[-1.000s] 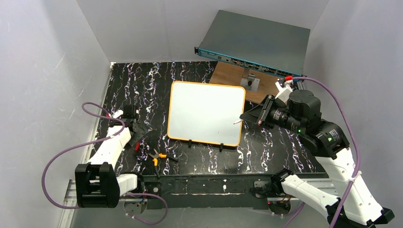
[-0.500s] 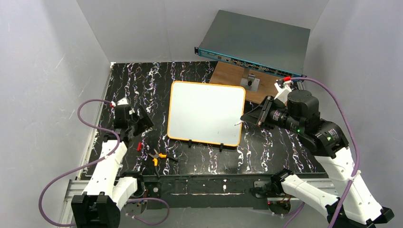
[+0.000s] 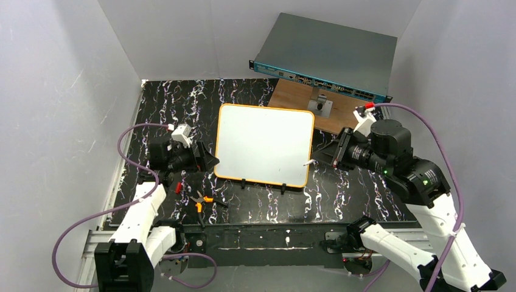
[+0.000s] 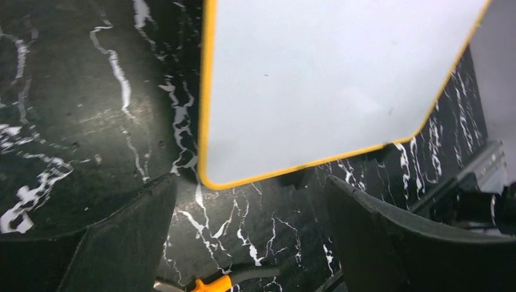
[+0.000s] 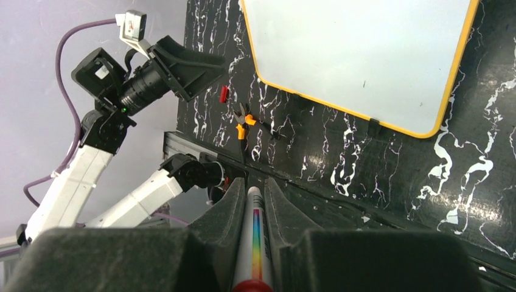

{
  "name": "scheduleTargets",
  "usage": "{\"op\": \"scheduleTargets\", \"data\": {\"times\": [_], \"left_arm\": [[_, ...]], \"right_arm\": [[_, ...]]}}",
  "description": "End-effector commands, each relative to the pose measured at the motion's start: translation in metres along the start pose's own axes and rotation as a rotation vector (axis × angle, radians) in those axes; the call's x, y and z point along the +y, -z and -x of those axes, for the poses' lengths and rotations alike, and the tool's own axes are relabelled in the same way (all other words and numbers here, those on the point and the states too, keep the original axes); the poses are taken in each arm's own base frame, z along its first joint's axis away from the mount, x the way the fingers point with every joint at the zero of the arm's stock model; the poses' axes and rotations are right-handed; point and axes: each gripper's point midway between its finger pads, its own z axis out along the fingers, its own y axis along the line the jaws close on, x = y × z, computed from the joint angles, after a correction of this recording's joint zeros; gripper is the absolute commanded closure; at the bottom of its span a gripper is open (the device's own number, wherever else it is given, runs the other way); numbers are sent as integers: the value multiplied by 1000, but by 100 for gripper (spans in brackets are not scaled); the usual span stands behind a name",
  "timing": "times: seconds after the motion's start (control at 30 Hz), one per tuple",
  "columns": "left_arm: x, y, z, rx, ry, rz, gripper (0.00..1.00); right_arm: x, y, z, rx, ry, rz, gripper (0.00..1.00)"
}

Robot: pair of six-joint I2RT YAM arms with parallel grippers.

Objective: Write a sentence on the whiteboard
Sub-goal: Place the pen cap at the center of the board, then adjust the whiteboard at the center of the board.

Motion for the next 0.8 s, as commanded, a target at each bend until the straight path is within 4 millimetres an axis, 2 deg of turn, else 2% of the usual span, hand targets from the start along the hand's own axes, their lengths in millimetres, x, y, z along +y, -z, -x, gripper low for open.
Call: {"op": "scheduleTargets", "data": {"times": [0.0, 0.13, 0.33, 0.6, 0.77], "left_arm": [[-29, 0, 2, 35, -106, -204, 12], [-26, -2, -6, 72, -136, -214, 17], [-12, -10, 7, 46, -178, -149, 21], [2, -29, 9, 71, -171, -137, 7], [2, -42, 18, 68, -170, -172, 7]], "right_arm": [[-1, 12, 0, -27, 18, 3, 99], [-5, 17, -1, -38, 10, -9, 99], [-8, 21, -5, -38, 0, -18, 99], [-14, 28, -15, -25, -21, -26, 99], [-19, 32, -20, -18, -33, -37, 99]]}}
